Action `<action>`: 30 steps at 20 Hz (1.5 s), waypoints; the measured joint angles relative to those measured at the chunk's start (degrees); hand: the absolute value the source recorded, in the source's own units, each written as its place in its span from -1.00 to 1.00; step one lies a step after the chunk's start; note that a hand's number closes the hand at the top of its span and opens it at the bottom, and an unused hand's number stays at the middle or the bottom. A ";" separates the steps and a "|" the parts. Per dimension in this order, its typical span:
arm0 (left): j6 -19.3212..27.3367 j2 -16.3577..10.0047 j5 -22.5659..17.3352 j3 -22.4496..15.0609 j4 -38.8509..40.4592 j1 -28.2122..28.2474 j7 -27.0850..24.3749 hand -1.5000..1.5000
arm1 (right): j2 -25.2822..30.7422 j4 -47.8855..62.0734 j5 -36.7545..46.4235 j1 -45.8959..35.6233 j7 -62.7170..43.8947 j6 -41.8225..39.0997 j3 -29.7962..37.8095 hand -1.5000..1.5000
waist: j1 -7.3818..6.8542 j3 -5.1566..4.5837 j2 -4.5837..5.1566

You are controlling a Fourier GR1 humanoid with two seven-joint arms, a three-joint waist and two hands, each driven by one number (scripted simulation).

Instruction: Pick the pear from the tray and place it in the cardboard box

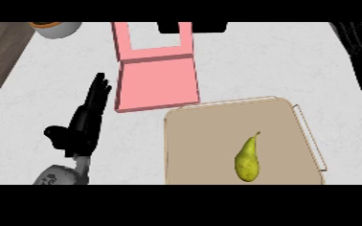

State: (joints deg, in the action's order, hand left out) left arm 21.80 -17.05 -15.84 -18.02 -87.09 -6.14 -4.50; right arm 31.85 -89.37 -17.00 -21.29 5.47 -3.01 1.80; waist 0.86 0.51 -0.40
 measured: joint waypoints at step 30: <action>-1.74 -11.88 7.62 2.97 0.91 4.81 6.84 0.00 | -1.58 -18.21 48.28 29.60 -44.76 17.44 -19.72 -1.00 | -0.83 -0.93 0.26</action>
State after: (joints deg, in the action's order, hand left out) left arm 20.05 -28.93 -8.22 -15.04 -86.18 -1.33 2.34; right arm 30.27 -107.58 31.28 8.31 -39.29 14.43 -17.92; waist 0.03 -0.42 -0.14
